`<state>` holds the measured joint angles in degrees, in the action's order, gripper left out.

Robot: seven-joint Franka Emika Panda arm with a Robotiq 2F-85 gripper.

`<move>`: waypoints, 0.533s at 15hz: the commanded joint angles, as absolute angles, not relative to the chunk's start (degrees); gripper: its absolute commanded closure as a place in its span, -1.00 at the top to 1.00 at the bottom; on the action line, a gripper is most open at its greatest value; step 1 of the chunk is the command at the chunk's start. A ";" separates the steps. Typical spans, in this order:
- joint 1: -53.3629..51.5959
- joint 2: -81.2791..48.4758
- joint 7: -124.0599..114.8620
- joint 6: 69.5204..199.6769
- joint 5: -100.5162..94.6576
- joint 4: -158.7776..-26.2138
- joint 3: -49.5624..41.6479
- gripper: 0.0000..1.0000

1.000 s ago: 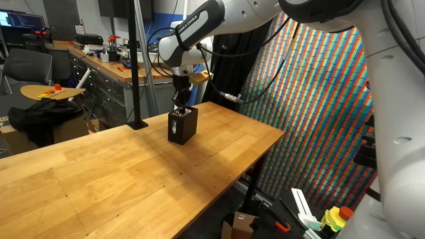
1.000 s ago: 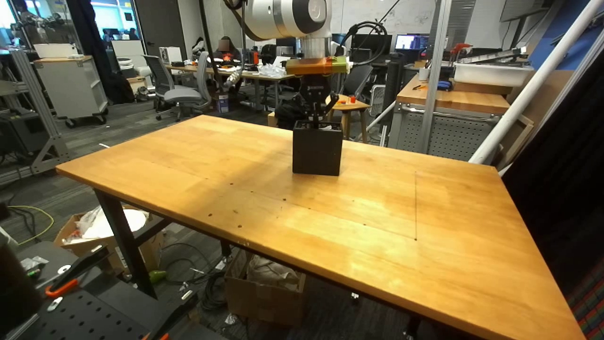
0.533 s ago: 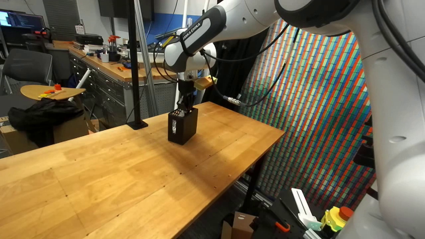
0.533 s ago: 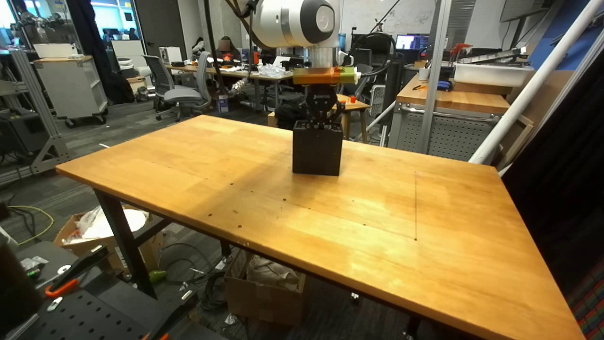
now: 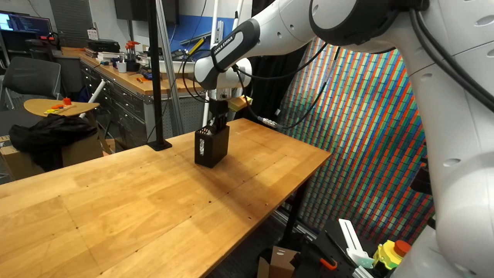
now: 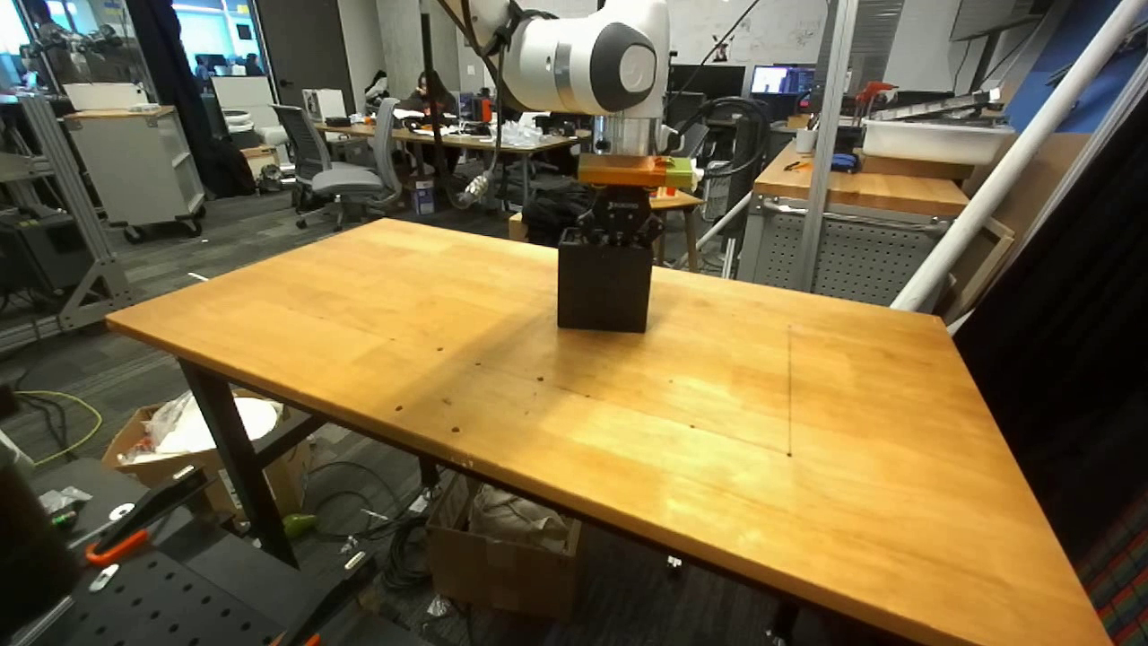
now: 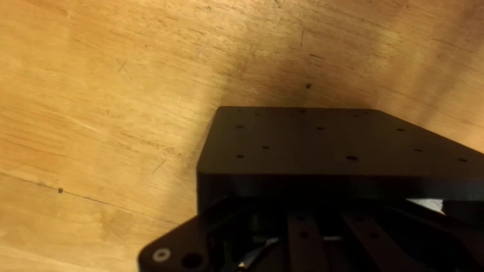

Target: Put the white towel in the black box

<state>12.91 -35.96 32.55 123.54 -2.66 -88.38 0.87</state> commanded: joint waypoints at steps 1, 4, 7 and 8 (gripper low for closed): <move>13.24 -40.43 35.22 120.15 -1.47 -82.92 2.16 -1.00; 12.66 -42.50 35.22 116.20 -2.02 -80.40 2.13 -1.00; 12.22 -43.76 34.55 112.22 -2.14 -78.82 1.88 -1.00; 12.14 -43.42 34.21 111.77 -2.16 -79.06 1.76 -1.00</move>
